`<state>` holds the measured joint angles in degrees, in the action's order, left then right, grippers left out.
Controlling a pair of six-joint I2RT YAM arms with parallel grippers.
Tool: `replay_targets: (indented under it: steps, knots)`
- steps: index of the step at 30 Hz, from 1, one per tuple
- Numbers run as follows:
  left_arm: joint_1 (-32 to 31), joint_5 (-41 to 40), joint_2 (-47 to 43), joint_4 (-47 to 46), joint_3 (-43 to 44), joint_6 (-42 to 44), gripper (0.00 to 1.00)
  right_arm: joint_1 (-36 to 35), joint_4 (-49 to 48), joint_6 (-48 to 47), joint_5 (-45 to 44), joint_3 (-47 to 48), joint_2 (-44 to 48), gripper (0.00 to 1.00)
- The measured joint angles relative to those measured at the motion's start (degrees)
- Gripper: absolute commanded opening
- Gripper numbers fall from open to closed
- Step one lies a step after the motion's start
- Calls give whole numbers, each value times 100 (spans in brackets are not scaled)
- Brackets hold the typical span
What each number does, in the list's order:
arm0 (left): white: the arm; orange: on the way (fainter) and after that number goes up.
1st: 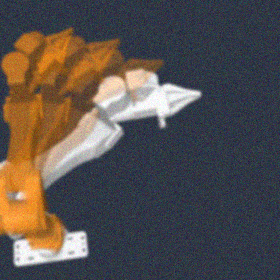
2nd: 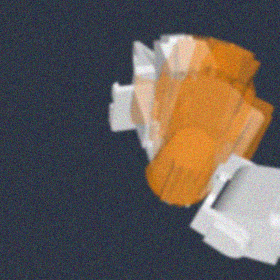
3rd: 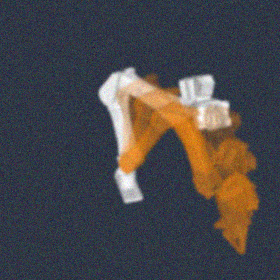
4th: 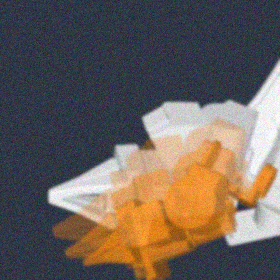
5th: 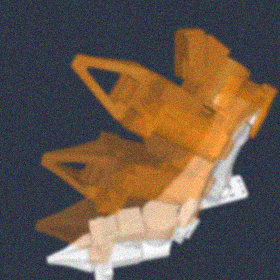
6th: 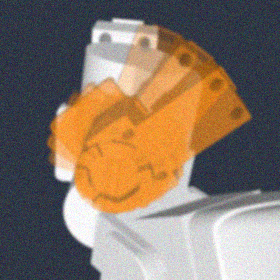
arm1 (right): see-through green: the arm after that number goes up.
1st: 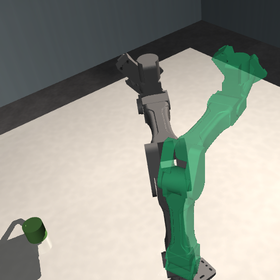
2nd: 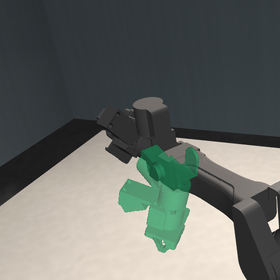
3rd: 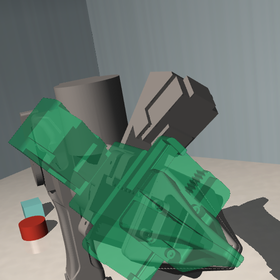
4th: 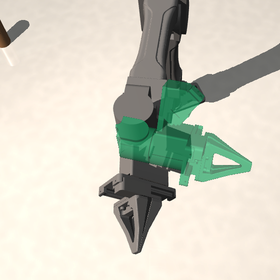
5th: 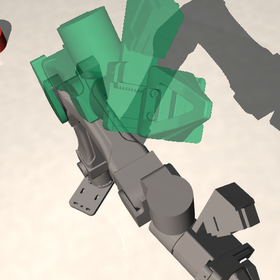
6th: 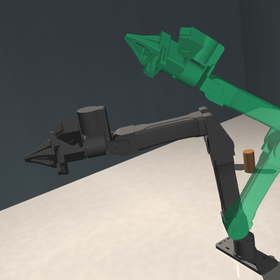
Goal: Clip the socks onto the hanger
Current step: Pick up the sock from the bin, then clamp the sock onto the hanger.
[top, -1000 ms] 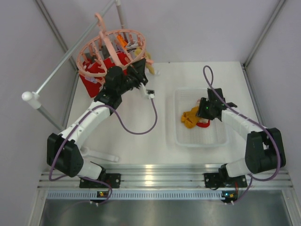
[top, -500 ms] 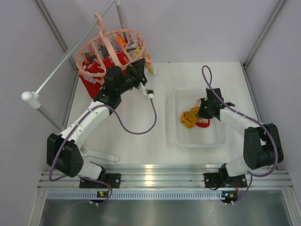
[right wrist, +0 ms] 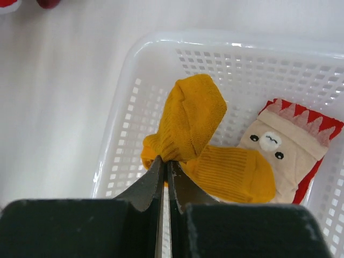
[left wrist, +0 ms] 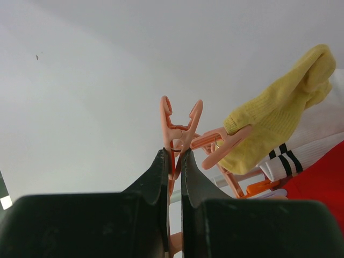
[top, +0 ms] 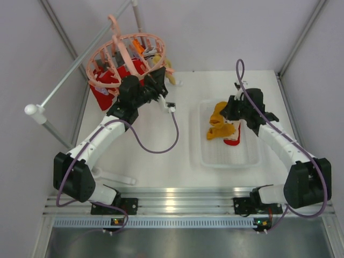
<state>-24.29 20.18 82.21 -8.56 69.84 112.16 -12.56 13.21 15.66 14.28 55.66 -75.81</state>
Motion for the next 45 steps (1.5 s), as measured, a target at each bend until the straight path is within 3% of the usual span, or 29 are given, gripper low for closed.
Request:
replay_targets:
  steps: [14, 32, 45]
  knots:
    - [35, 55, 0, 15, 0, -81, 0, 149, -455, 1530, 247, 199, -619, 0]
    - [175, 278, 2, -59, -127, -44, 0, -245, -1679, 3762, 1064, 2603, -1661, 0]
    - [210, 330, 7, -289, -321, 238, 0, -835, -1770, 4151, 1091, 3473, -2151, 0]
